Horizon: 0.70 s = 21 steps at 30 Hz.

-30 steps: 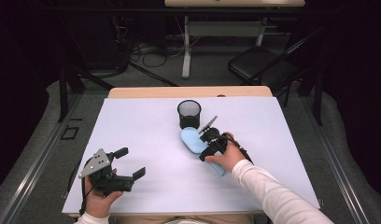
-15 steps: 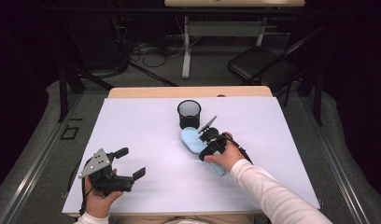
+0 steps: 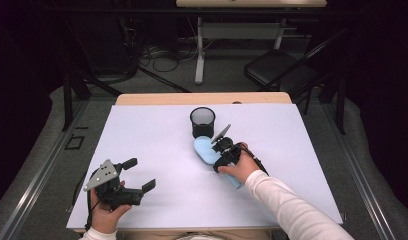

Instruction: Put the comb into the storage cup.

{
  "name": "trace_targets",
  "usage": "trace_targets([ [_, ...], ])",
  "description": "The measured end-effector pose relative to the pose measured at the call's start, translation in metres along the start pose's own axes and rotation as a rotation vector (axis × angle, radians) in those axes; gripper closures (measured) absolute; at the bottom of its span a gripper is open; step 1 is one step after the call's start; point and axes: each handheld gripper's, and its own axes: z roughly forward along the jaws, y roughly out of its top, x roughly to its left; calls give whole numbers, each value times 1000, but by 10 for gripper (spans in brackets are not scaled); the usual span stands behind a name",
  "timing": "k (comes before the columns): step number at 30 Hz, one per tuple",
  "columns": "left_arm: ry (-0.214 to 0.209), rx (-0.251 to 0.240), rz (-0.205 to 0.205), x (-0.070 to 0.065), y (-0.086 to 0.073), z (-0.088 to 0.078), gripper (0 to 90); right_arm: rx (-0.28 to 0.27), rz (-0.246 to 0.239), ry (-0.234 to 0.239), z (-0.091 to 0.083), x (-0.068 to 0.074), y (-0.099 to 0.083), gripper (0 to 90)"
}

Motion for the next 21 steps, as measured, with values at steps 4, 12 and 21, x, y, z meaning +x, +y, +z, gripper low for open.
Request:
trace_targets([
  [4,-1,1,-1,0,0,0,12,-11,10,8,3,0,-1,434],
  [12,0,-1,-5,0,0,0,12,12,21,8,3,0,0,480],
  [21,0,2,-4,1,0,0,12,-3,14,7,4,-1,0,524],
])
